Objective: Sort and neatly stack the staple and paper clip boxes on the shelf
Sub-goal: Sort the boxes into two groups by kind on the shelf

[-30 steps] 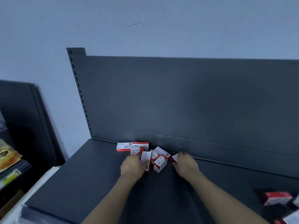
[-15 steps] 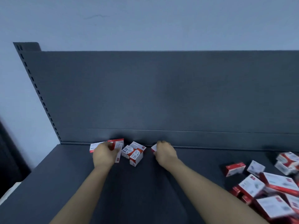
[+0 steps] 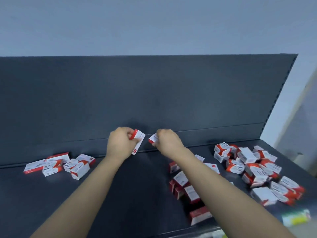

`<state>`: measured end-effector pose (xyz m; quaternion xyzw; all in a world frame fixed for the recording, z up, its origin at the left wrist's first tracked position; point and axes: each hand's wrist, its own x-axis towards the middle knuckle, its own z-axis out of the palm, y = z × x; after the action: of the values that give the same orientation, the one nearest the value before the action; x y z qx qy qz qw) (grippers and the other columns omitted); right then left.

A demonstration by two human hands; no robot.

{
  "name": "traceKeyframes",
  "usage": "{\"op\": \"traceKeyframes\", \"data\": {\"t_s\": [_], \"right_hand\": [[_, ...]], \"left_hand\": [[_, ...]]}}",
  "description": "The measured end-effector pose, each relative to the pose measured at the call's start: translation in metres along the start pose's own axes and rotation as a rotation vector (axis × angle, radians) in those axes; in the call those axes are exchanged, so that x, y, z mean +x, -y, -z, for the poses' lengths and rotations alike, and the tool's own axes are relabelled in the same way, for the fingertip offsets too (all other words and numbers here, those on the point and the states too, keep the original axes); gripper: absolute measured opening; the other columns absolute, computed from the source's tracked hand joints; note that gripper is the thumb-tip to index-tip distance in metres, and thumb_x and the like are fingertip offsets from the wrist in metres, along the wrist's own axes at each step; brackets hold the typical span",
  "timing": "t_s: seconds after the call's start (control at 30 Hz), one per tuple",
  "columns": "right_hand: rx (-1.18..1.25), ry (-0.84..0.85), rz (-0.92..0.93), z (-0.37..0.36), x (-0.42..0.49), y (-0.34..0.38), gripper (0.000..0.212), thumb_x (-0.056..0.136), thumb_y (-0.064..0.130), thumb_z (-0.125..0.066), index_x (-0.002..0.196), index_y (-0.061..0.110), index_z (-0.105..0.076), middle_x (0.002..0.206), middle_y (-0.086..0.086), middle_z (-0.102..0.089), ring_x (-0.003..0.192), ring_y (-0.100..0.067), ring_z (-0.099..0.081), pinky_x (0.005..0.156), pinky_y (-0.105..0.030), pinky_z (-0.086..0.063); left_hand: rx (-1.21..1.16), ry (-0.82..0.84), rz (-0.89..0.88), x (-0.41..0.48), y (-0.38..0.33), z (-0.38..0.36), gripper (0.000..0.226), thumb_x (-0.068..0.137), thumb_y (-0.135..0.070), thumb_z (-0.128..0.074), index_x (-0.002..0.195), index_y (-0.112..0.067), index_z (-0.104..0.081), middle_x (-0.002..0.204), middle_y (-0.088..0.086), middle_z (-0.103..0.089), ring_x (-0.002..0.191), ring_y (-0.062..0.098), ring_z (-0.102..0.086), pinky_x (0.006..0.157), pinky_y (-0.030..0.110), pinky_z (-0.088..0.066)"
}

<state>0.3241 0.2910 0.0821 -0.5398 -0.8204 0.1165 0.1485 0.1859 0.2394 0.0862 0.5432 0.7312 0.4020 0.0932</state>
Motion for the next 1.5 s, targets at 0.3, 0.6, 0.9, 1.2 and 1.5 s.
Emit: {"op": "traceKeyframes", "data": {"t_s": [0.3, 0.6, 0.9, 1.2, 1.5], "right_hand": [[-0.041, 0.064, -0.078, 0.029, -0.023, -0.127, 0.027, 0.089, 0.019, -0.06, 0.11, 0.002, -0.058, 0.113, -0.017, -0.063, 0.102, -0.032, -0.06, 0.083, -0.036, -0.049], [0.036, 0.194, -0.117, 0.014, -0.014, -0.161, 0.035, 0.087, 0.019, -0.064, 0.12, 0.008, -0.057, 0.118, -0.012, -0.062, 0.106, -0.027, -0.061, 0.088, -0.035, -0.053], [0.08, 0.321, -0.124, -0.004, -0.003, -0.167, 0.033, 0.088, 0.011, -0.061, 0.121, 0.007, -0.059, 0.122, -0.011, -0.061, 0.112, -0.025, -0.059, 0.09, -0.032, -0.051], [0.064, 0.244, -0.094, -0.009, 0.003, -0.162, 0.026, 0.093, 0.026, -0.055, 0.108, 0.006, -0.063, 0.108, -0.01, -0.066, 0.094, -0.021, -0.061, 0.08, -0.03, -0.05], [0.132, -0.049, 0.176, 0.003, 0.021, -0.055, 0.045, 0.092, 0.03, -0.055, 0.131, 0.008, -0.049, 0.13, -0.011, -0.056, 0.121, -0.029, -0.052, 0.096, -0.034, -0.043]], "left_hand": [[0.174, 0.216, -0.078, -0.03, -0.07, -0.101, 0.004, 0.079, -0.016, -0.07, 0.08, -0.012, -0.068, 0.073, -0.002, -0.059, 0.072, 0.018, -0.054, 0.064, 0.026, -0.043], [0.462, 0.369, -0.078, -0.035, -0.076, -0.144, 0.008, 0.082, -0.016, -0.062, 0.076, -0.012, -0.065, 0.081, 0.003, -0.067, 0.074, 0.021, -0.062, 0.062, 0.03, -0.047], [0.499, 0.55, 0.005, -0.026, -0.061, -0.158, 0.023, 0.088, -0.018, -0.058, 0.067, -0.013, -0.052, 0.075, 0.002, -0.056, 0.074, 0.018, -0.055, 0.063, 0.029, -0.044], [0.37, 0.484, -0.005, -0.034, -0.063, -0.14, 0.028, 0.09, -0.029, -0.053, 0.077, -0.006, -0.061, 0.079, 0.009, -0.061, 0.076, 0.024, -0.06, 0.063, 0.032, -0.044], [0.432, 0.05, -0.013, -0.033, -0.027, -0.057, 0.037, 0.096, -0.035, -0.043, 0.116, -0.006, -0.054, 0.119, 0.014, -0.059, 0.112, 0.031, -0.054, 0.089, 0.038, -0.044]]}}
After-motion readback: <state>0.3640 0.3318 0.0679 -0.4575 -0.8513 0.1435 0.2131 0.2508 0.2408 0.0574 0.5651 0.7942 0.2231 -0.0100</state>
